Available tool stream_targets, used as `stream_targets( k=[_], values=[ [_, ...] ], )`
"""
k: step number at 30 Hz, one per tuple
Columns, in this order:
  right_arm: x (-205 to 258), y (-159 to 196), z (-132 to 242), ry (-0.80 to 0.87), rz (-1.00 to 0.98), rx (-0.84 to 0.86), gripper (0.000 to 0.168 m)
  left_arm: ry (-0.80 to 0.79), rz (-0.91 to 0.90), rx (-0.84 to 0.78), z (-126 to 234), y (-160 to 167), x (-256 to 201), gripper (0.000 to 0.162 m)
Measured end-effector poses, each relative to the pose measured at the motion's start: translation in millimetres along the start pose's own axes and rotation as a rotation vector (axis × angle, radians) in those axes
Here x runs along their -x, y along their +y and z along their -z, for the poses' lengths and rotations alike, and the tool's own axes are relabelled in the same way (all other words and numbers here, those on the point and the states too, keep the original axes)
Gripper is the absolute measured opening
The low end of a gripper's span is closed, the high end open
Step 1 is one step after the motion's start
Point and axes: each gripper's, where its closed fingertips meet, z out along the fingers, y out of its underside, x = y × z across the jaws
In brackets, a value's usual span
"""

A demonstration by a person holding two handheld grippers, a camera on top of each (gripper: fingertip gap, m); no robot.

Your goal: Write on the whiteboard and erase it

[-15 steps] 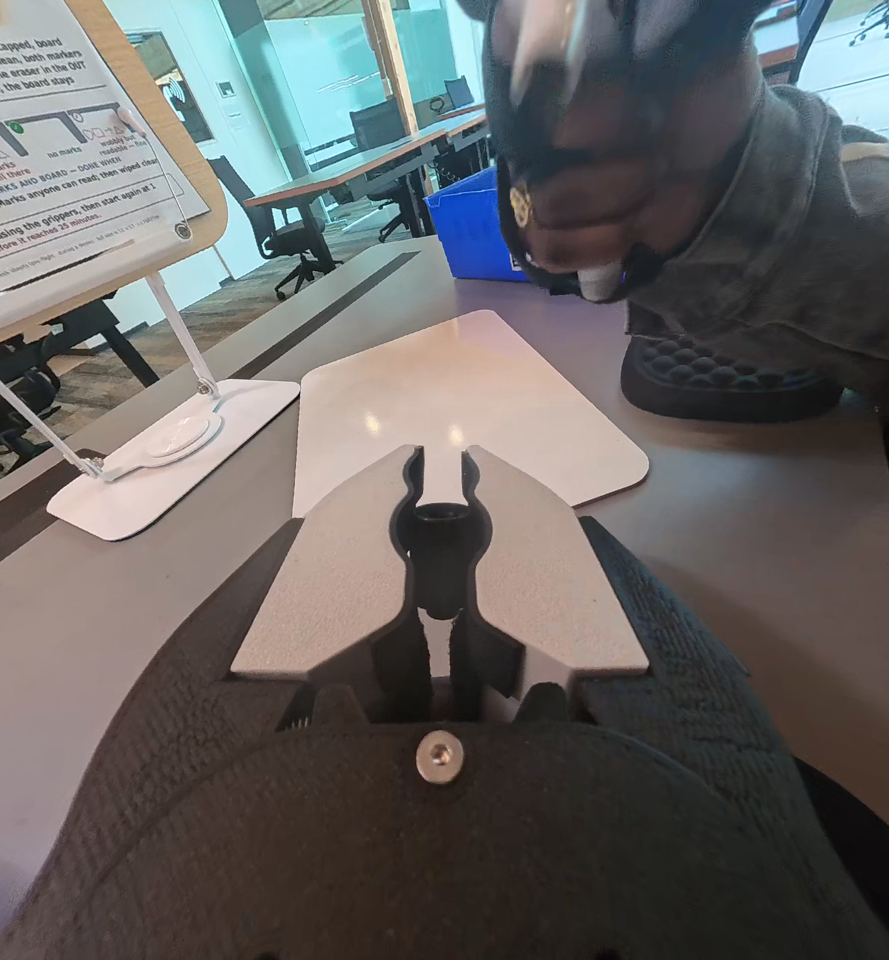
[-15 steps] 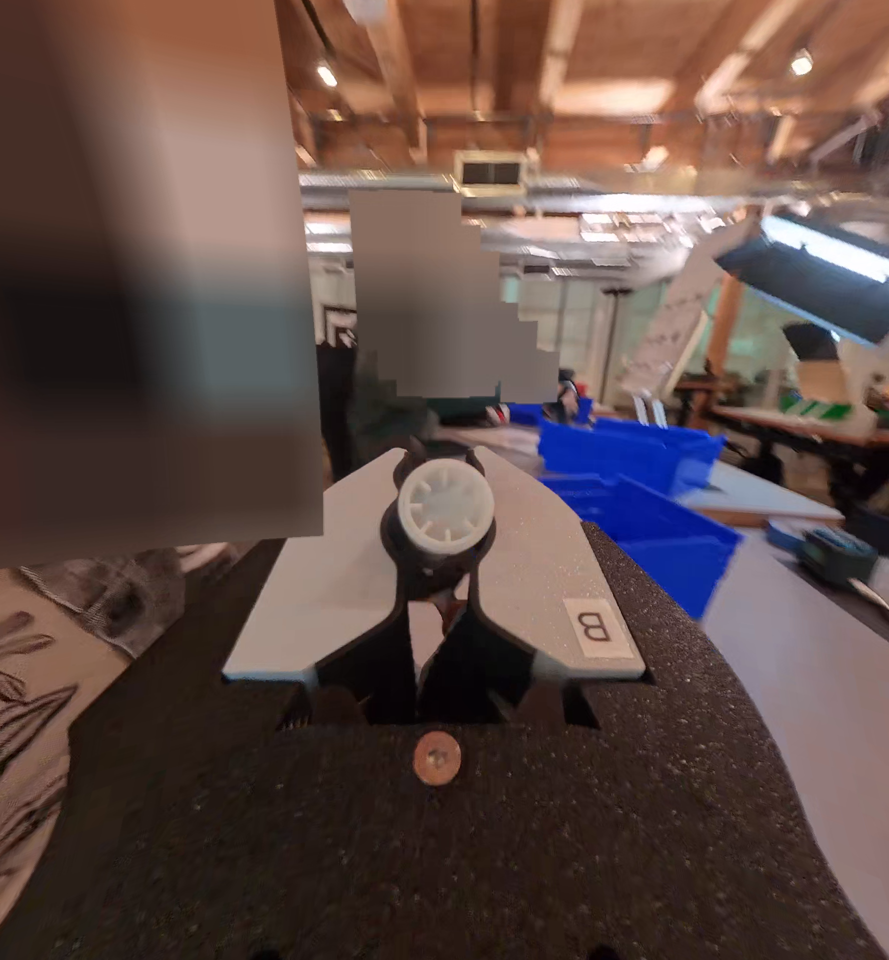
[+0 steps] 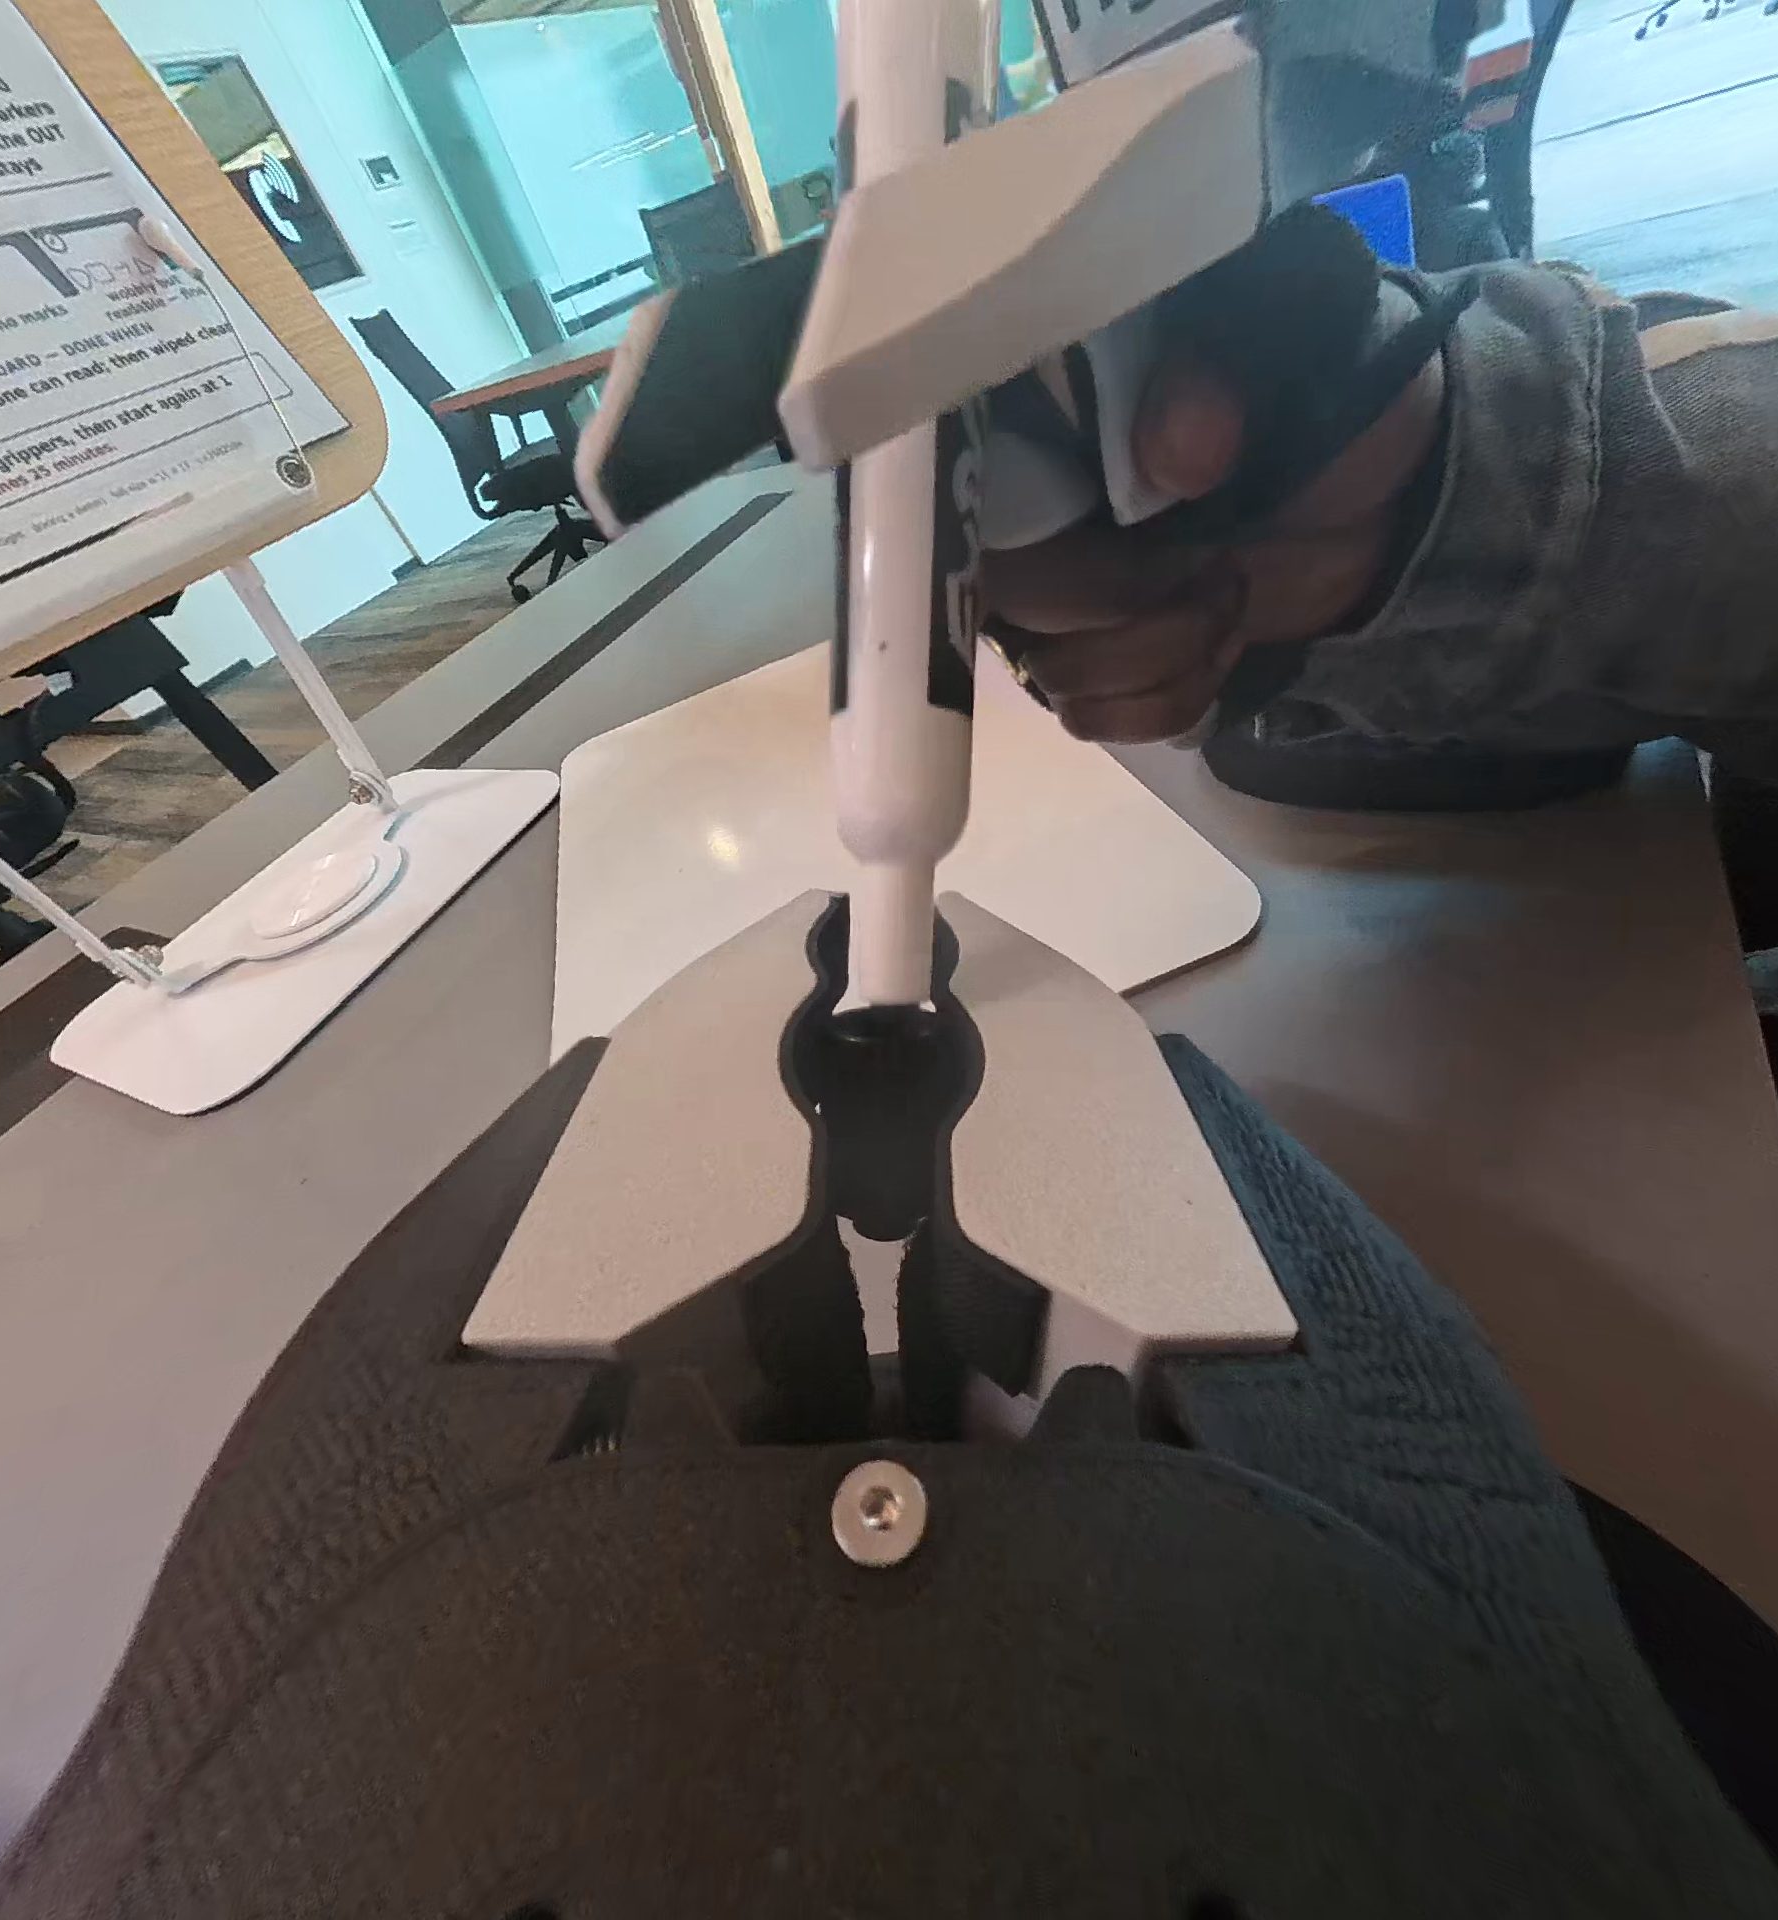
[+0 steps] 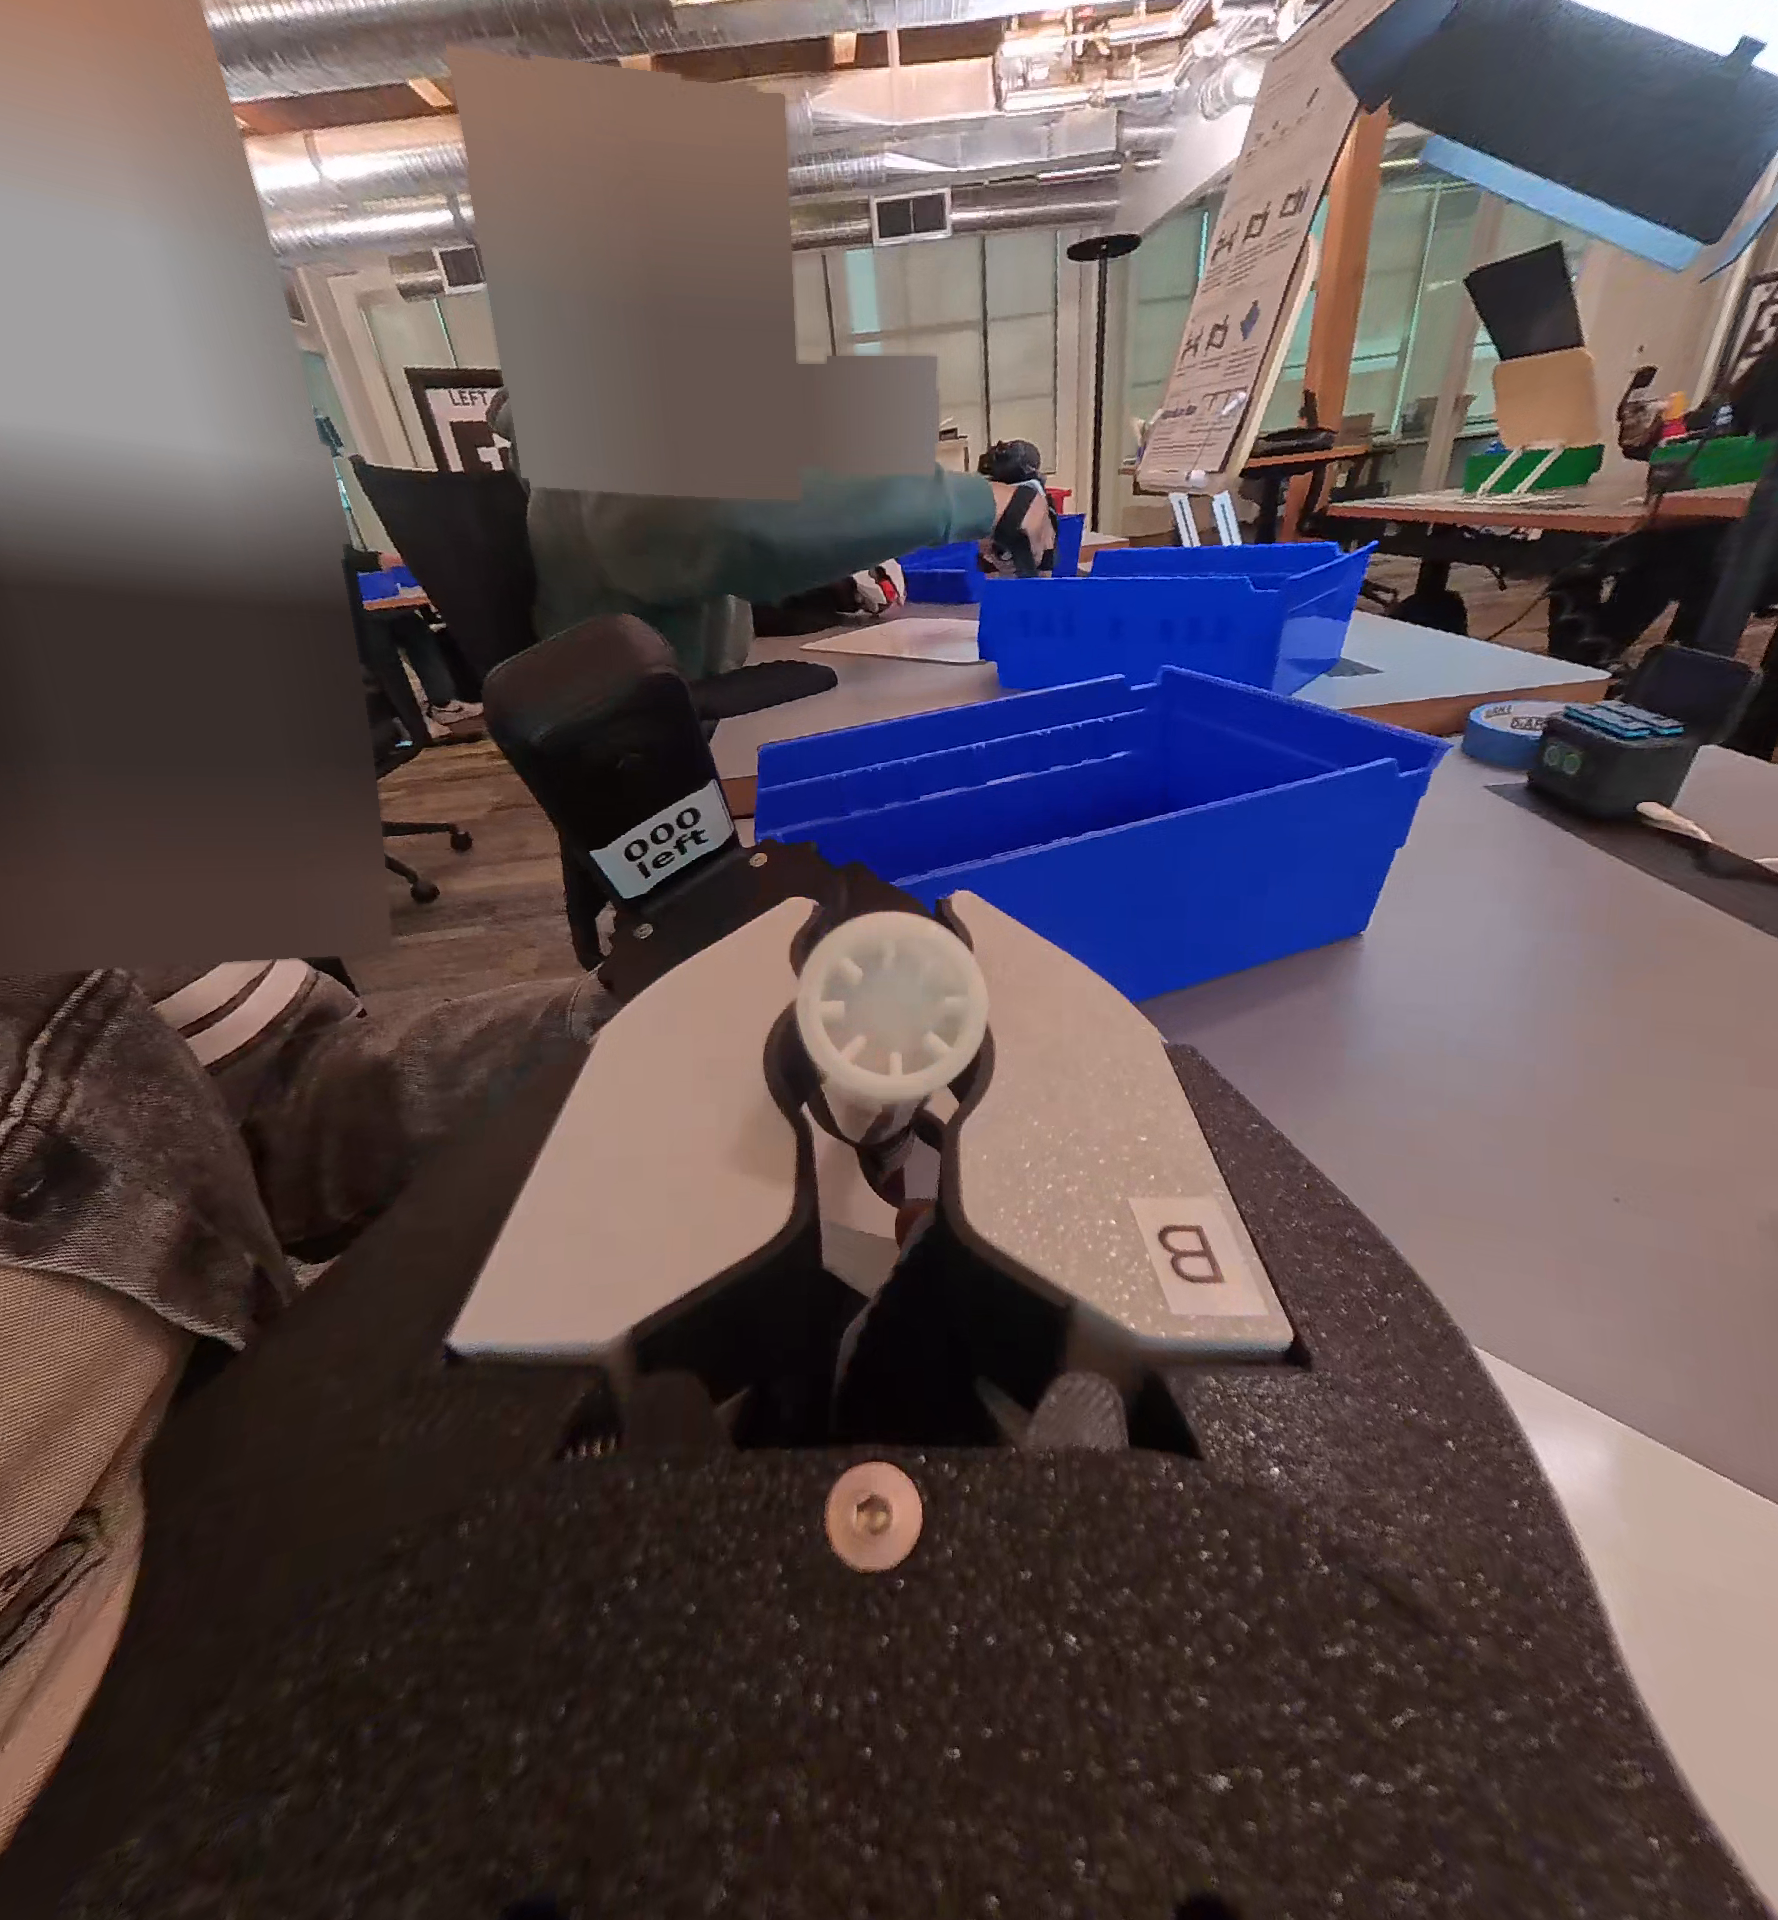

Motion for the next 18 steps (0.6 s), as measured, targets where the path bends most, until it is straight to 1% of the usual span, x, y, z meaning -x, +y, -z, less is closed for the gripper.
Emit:
stream_targets(
  k=[3, 7, 11, 14, 18],
  values=[
    [0, 14, -6, 0.022, 0.022, 0.059, 0.02, 0.015, 0.013, -0.012, 0, -3, -3, 0.014],
    [-3, 15, -9, 0.073, 0.002, 0.004, 0.02, 0.04, 0.048, 0.024, -2, 4, -5, 0.013],
    [-4, 23, -10, 0.116, -0.009, 0.024, 0.02, 0.07, 0.067, 0.072, -5, 12, -9, 0.012],
    [-7, 30, -12, 0.158, -0.004, 0.078, 0.021, 0.082, 0.085, 0.12, -7, 20, -10, 0.01],
    [-9, 43, -15, 0.202, 0.034, 0.182, 0.021, 0.086, 0.09, 0.235, -14, 35, -12, 0.009]
  ],
)
